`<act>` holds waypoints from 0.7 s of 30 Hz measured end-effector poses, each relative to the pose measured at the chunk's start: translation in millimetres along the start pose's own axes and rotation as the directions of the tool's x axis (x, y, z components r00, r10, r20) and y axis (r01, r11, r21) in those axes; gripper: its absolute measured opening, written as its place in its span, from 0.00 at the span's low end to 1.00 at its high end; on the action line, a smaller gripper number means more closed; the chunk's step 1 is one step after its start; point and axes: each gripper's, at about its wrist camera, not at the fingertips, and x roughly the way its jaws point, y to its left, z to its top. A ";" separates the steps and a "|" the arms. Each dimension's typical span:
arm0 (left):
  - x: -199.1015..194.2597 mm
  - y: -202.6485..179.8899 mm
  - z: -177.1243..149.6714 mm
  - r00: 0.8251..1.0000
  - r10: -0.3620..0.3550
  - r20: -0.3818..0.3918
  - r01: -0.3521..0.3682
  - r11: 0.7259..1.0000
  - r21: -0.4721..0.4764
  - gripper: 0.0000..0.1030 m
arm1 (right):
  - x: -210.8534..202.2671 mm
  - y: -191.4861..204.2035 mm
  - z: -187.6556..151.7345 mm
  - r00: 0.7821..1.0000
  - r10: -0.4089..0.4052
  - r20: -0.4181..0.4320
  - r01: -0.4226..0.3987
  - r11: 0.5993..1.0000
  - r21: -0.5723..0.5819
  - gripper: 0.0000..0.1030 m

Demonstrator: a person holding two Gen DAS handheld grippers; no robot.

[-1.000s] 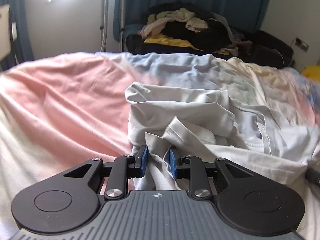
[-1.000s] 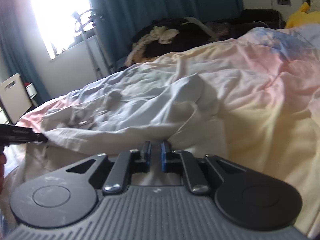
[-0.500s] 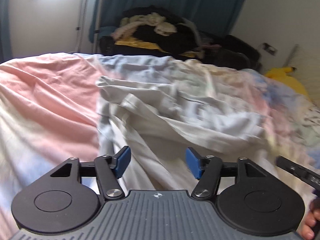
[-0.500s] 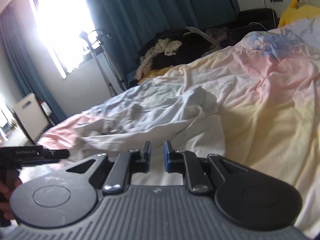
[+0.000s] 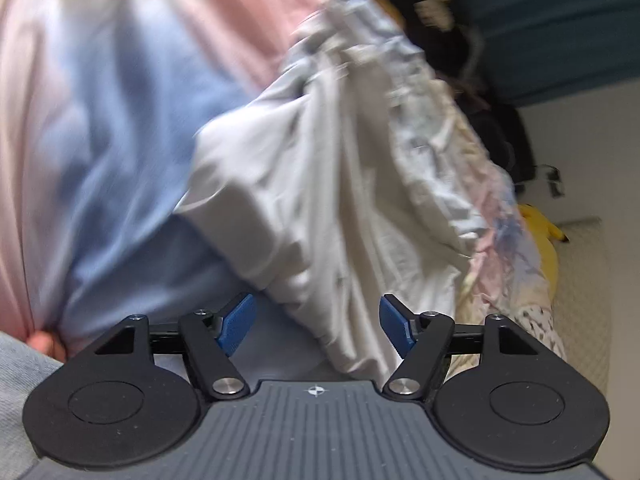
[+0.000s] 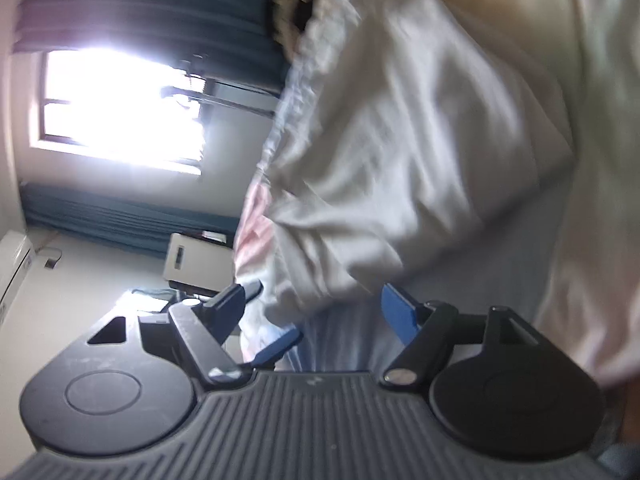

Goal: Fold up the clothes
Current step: 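Grasp the shirt with the right gripper while the left gripper lifts its fold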

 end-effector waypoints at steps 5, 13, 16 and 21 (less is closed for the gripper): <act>17.3 13.9 16.1 0.998 0.025 0.049 -0.020 0.995 -0.096 0.69 | -2.8 -23.5 11.1 0.989 -0.100 0.110 0.091 0.992 0.087 0.74; 14.9 19.7 19.9 0.991 0.015 0.132 -0.004 0.996 -0.085 0.15 | -15.3 -29.1 18.8 0.923 -0.206 0.324 0.170 0.976 0.137 0.28; 7.4 17.1 15.8 0.985 -0.025 0.169 0.036 0.998 -0.059 0.08 | -19.3 -18.7 14.6 0.892 -0.205 0.403 0.189 0.979 0.079 0.11; -27.3 9.5 5.7 0.960 -0.160 0.231 0.174 0.984 -0.041 0.07 | -33.7 9.3 7.2 0.850 -0.151 0.505 0.174 0.985 0.000 0.10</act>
